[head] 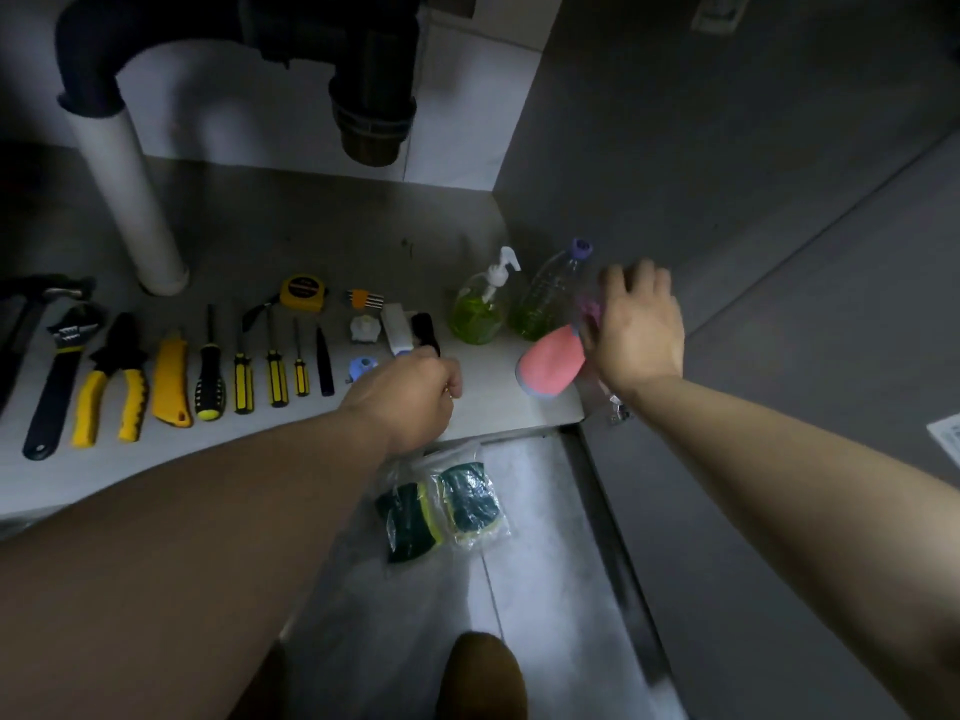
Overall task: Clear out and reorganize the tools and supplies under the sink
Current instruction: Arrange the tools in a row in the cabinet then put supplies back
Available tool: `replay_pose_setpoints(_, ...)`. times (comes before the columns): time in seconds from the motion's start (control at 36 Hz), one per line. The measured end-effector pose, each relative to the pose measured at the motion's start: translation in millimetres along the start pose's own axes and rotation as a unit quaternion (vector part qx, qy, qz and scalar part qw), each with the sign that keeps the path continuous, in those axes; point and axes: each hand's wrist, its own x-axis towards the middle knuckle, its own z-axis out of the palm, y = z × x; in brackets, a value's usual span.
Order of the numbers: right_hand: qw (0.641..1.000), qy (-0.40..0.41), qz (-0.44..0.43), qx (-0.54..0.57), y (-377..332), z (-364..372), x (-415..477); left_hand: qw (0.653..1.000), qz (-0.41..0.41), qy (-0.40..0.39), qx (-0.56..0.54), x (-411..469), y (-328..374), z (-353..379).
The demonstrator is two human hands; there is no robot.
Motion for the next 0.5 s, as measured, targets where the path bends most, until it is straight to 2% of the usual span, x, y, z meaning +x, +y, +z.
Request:
replay_pose_setpoints(0.03, 0.999, 0.017, -0.036, 0.031, -4.9, -0.3, -7.1, 1.000, 0.000, -0.012, -0.003, -4.5, -0.8, 1.9)
replay_pose_setpoints(0.08, 0.987, -0.041, -0.080, 0.137, -16.9, 4.7, -25.6, 0.998, -0.012, -0.057, -0.011, -15.8, -4.2, 10.0)
replay_pose_setpoints(0.14, 0.960, -0.167, -0.089, 0.208, -29.6, 20.8, -47.1, 0.992, -0.040, -0.118, -0.028, -27.7, -10.8, 22.2)
replay_pose_setpoints(0.22, 0.901, -0.357, -0.077, 0.234, -43.4, 58.2, -81.4, 0.968, -0.074, -0.238, -0.029, -42.1, -22.2, 44.4)
replay_pose_setpoints(0.28, 0.869, -0.433, -0.038, 0.237, -48.8, 87.5, -103.1, 0.947, -0.129, -0.292, -0.035, -49.3, -28.3, 62.4)
replay_pose_setpoints(0.33, 0.840, -0.479, 0.038, 0.253, -51.9, 114.0, -122.1, 0.931, -0.219, -0.281, -0.080, -52.5, -33.8, 84.4)
replay_pose_setpoints(0.42, 0.783, -0.510, 0.154, 0.320, -58.8, 144.2, -141.2, 0.906, -0.341, -0.177, -0.177, -50.5, -43.3, 120.8)
replay_pose_setpoints(0.5, 0.750, -0.511, 0.216, 0.360, -71.1, 163.5, -152.2, 0.878, -0.388, -0.106, -0.258, -42.8, -51.0, 150.9)
